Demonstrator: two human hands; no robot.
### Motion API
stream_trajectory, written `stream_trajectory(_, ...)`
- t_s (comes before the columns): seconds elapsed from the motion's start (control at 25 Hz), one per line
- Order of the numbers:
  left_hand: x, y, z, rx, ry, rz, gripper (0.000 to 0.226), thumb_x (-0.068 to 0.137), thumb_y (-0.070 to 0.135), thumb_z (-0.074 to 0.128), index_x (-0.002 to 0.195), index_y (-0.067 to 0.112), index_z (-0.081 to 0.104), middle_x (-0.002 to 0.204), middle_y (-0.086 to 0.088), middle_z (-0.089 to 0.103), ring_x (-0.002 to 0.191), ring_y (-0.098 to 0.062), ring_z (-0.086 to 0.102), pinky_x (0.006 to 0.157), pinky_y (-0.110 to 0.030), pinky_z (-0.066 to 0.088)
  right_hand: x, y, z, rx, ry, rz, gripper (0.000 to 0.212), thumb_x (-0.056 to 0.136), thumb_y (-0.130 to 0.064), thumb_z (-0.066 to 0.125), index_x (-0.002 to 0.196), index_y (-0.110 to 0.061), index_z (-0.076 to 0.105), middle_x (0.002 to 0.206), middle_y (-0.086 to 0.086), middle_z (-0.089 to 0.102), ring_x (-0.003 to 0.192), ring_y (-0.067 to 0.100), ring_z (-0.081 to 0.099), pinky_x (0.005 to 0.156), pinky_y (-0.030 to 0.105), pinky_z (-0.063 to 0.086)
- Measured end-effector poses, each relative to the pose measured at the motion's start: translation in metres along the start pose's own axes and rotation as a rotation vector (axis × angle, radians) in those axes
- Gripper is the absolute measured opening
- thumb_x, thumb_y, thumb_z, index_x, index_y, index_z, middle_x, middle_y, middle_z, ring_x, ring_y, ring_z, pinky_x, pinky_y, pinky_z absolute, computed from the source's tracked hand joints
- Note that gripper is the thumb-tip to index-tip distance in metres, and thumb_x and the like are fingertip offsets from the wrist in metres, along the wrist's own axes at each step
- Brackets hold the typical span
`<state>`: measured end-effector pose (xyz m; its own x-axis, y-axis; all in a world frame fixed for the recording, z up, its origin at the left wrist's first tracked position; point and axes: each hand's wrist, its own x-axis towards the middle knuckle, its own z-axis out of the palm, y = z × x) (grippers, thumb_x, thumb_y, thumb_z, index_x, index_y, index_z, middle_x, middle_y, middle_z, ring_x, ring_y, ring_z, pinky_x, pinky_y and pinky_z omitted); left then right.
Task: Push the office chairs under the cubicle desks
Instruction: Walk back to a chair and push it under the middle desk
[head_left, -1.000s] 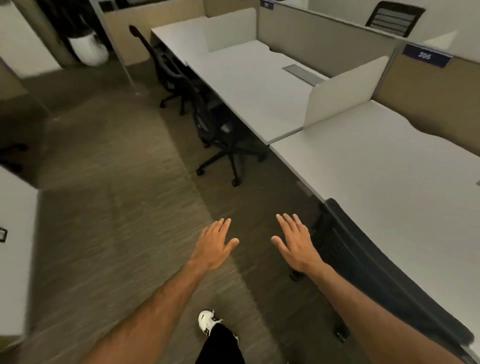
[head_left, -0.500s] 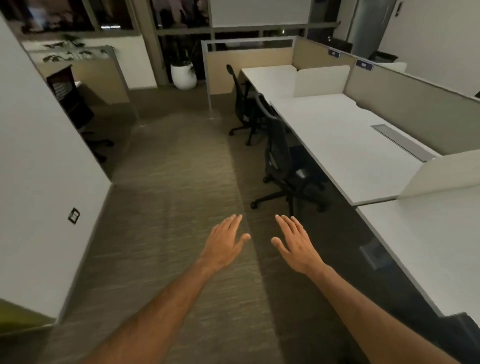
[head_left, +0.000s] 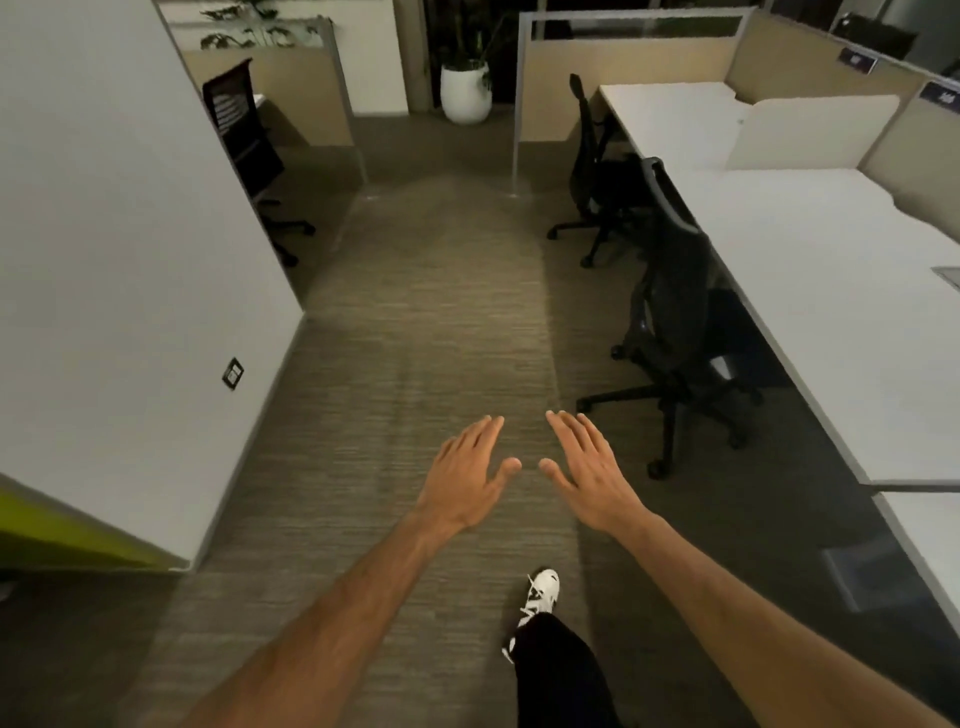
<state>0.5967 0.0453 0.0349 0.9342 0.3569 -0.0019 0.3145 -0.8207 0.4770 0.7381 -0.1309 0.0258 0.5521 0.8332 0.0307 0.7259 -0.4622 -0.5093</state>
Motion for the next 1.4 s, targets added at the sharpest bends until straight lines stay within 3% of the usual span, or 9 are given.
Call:
stream_trajectory(0.28, 0.121, -0.059, -0.053, 0.027, 0.057, -0.119, 0.077, 0.100, 0.068, 0.027, 0.162, 0.022, 0.018, 0.169, -0.001, 0.020, 0.154, -0.016, 0.017, 0.122, -0.034, 0.012, 0.162, 0.021, -0.001, 0.039, -0.054, -0.064, 0.082, 0.094, -0.078, 0.014, 0.161, -0.032, 0.004, 0.170, 0.002, 0.012, 0.157, 0.021, 0.000, 0.127, 0.047, 0.008)
stream_trajectory(0.4, 0.182, -0.077, -0.078, 0.025, 0.087, -0.143, 0.085, 0.094, 0.076, 0.018, 0.161, 0.024, 0.021, 0.168, -0.002, 0.024, 0.153, -0.017, 0.022, 0.122, -0.035, 0.016, 0.234, 0.028, -0.016, 0.069, -0.075, -0.099, 0.080, 0.095, -0.077, 0.015, 0.161, -0.033, 0.004, 0.170, 0.000, 0.011, 0.156, 0.019, 0.000, 0.127, 0.047, 0.008)
stream_trajectory(0.52, 0.236, -0.085, -0.091, -0.034, 0.143, -0.196, 0.073, 0.101, 0.069, 0.024, 0.161, 0.026, 0.022, 0.168, 0.001, 0.022, 0.153, -0.016, 0.021, 0.121, -0.036, 0.018, 0.304, 0.038, -0.038, 0.045, -0.062, -0.131, 0.080, 0.095, -0.075, 0.015, 0.161, -0.031, 0.005, 0.169, 0.001, 0.015, 0.156, 0.023, 0.005, 0.126, 0.047, 0.009)
stream_trajectory(0.84, 0.347, -0.122, -0.101, -0.093, 0.083, -0.229, 0.069, 0.103, 0.063, 0.027, 0.162, 0.028, 0.019, 0.169, 0.004, 0.019, 0.153, -0.014, 0.019, 0.120, -0.034, 0.017, 0.427, 0.064, -0.044, 0.058, -0.065, -0.148, 0.080, 0.096, -0.074, 0.016, 0.162, -0.030, 0.006, 0.169, 0.000, 0.017, 0.156, 0.020, 0.007, 0.126, 0.047, 0.013)
stream_trajectory(1.04, 0.455, -0.169, -0.111, -0.102, 0.039, -0.158, 0.068, 0.103, 0.061, 0.029, 0.162, 0.026, 0.020, 0.168, 0.004, 0.021, 0.153, -0.015, 0.020, 0.121, -0.033, 0.017, 0.514, 0.093, -0.050, 0.067, -0.031, -0.091, 0.077, 0.098, -0.071, 0.022, 0.162, -0.030, 0.008, 0.169, 0.000, 0.017, 0.156, 0.019, 0.006, 0.127, 0.044, 0.010)
stream_trajectory(1.2, 0.563, -0.189, -0.124, -0.169, 0.007, -0.063, 0.069, 0.103, 0.061, 0.034, 0.159, 0.021, 0.028, 0.165, -0.002, 0.031, 0.152, -0.018, 0.026, 0.122, -0.032, 0.018, 0.579, 0.119, -0.068, 0.116, 0.033, 0.059, 0.066, 0.104, -0.059, 0.032, 0.160, -0.033, 0.010, 0.169, -0.003, 0.016, 0.155, 0.016, 0.003, 0.126, 0.044, 0.009)
stream_trajectory(1.32, 0.633, -0.186, -0.134, -0.138, -0.038, 0.064, 0.078, 0.097, 0.068, 0.028, 0.158, 0.020, 0.031, 0.164, -0.003, 0.033, 0.151, -0.018, 0.029, 0.123, -0.036, 0.021, 0.612, 0.141, -0.091, 0.115, 0.091, 0.126, 0.071, 0.100, -0.067, 0.027, 0.161, -0.032, 0.013, 0.169, -0.005, 0.016, 0.155, 0.015, 0.002, 0.127, 0.045, 0.010)
stream_trajectory(1.4, 0.677, -0.184, -0.131, -0.106, -0.103, 0.136, 0.070, 0.102, 0.063, 0.032, 0.159, 0.022, 0.029, 0.165, -0.002, 0.029, 0.152, -0.017, 0.026, 0.123, -0.036, 0.020, 0.628, 0.157, -0.107, 0.107, 0.164, 0.185, 0.076, 0.097, -0.071, 0.024, 0.161, -0.031, 0.015, 0.168, -0.006, 0.018, 0.156, 0.016, 0.004, 0.126, 0.043, 0.011)
